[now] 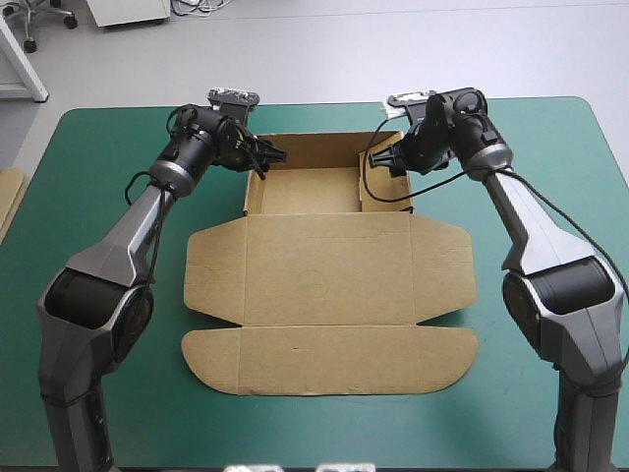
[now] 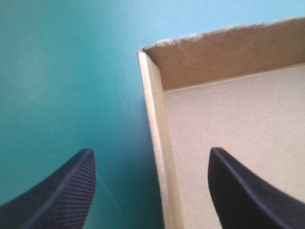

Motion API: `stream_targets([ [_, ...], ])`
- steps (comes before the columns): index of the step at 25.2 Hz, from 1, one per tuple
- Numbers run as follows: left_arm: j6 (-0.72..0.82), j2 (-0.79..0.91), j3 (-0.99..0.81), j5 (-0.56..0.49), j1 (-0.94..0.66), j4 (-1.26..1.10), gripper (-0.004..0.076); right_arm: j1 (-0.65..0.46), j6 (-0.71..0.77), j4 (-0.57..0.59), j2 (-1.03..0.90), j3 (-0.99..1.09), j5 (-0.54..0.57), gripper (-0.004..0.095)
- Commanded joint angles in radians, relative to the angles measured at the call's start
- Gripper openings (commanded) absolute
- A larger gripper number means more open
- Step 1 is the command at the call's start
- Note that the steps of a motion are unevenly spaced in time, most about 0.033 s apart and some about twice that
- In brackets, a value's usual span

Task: Fold the box

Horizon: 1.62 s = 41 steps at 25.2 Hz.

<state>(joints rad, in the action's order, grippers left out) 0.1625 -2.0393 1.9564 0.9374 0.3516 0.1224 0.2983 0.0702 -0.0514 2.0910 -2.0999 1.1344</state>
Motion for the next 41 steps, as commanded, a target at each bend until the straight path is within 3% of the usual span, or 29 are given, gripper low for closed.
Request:
stream_targets([
  [1, -0.019, 0.103, 0.064, -0.031, 0.002, -0.028, 0.0489, -0.007, -0.009, 0.005, -0.110, -0.062, -0.001, 0.0514],
  [7, -0.079, 0.228, 0.062, 0.053, 0.008, -0.030, 0.0475, -0.002, -0.013, 0.003, -0.238, -0.075, 0.077, 0.0512],
  [13, -0.089, 0.469, -0.171, -0.089, 0.042, 0.001, 0.0454, 0.006, -0.028, 0.026, -0.425, 0.002, 0.052, 0.0435],
  [17, -0.087, 0.607, -0.323, -0.170, 0.042, 0.038, 0.0449, 0.022, -0.037, 0.035, -0.564, 0.205, -0.071, 0.0410],
  [22, -0.085, 0.759, -0.522, -0.236, 0.042, 0.041, 0.0446, 0.097, -0.052, 0.043, -0.789, 0.583, -0.352, 0.0365],
  [24, -0.081, 0.849, -0.647, -0.303, 0.042, 0.041, 0.0446, 0.150, -0.038, 0.104, -0.918, 0.808, -0.494, 0.0326],
  [28, -0.074, 0.957, -0.804, -0.396, 0.042, 0.038, 0.0446, 0.172, -0.004, 0.158, -1.059, 1.067, -0.618, 0.0277],
  [33, -0.070, 1.063, -0.953, -0.448, 0.042, 0.042, 0.0446, 0.172, 0.048, 0.161, -1.201, 1.280, -0.710, 0.0252],
  [41, -0.070, 1.226, -1.205, -0.543, 0.042, 0.048, 0.0422, 0.172, 0.051, 0.159, -1.396, 1.467, -0.647, 0.0250],
])
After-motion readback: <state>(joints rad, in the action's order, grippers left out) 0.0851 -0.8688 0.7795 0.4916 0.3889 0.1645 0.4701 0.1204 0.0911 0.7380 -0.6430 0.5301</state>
